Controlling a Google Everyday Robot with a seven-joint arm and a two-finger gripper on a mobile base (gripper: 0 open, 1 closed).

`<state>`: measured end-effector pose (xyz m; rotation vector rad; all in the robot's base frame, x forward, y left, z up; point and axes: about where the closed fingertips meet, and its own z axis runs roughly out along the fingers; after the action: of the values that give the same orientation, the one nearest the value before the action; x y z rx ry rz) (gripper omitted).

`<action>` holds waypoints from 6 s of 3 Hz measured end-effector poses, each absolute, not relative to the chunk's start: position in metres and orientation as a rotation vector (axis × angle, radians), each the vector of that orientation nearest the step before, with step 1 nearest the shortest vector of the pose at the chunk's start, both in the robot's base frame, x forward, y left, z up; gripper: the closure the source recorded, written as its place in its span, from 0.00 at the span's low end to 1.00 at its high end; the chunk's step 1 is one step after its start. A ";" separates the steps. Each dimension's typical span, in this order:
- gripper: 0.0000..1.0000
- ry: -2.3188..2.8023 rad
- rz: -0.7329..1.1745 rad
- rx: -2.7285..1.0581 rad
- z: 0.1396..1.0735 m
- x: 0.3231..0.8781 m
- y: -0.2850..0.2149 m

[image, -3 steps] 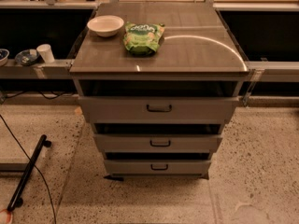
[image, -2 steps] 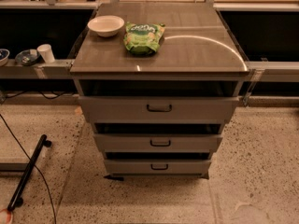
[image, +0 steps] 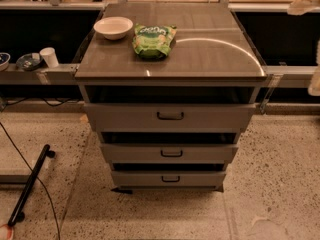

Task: Open top drawer

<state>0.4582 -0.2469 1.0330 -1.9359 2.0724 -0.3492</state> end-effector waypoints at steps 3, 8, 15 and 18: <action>0.83 2.077 -0.339 -1.944 1.037 0.460 -0.249; 0.42 2.081 -0.311 -1.955 1.045 0.464 -0.253; 1.00 1.975 0.203 -1.325 1.016 0.495 -0.383; 1.00 1.829 0.128 -1.412 1.021 0.498 -0.355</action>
Offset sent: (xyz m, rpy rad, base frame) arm -0.0025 -0.0166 -0.0584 -0.0513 0.1759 0.0035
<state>0.4984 -0.3549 1.0211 -1.4119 1.8291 0.1284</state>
